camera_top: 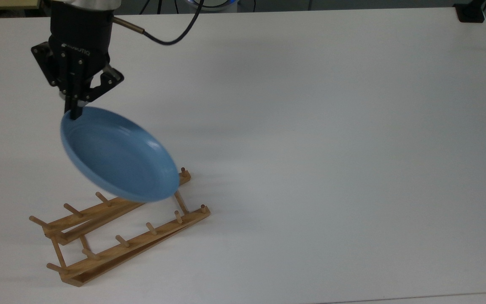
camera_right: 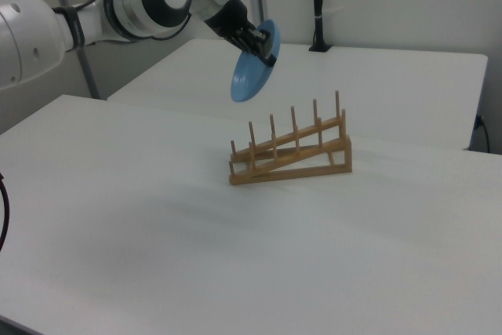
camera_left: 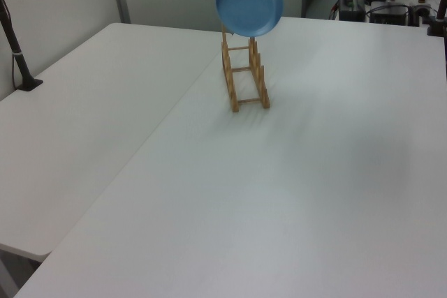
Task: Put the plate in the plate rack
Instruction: 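Lift the blue plate by its rim and carry it over the wooden rack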
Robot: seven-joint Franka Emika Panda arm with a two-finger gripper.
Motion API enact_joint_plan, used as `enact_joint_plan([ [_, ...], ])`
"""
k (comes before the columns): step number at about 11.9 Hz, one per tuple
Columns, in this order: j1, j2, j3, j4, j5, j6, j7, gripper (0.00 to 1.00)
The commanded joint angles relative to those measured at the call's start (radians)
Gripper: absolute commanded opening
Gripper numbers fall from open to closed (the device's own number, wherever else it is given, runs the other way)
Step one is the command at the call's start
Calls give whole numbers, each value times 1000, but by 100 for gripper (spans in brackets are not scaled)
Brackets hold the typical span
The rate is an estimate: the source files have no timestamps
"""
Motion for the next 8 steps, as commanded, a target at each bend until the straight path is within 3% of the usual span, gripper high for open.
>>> enact_joint_plan([
  [1, 0, 30, -9, -18, -105, 116, 95, 0],
  [3, -4, 47, -9, -28, -182, 139, 116, 0],
  [8, -15, 76, -13, -31, -292, 167, 145, 0],
])
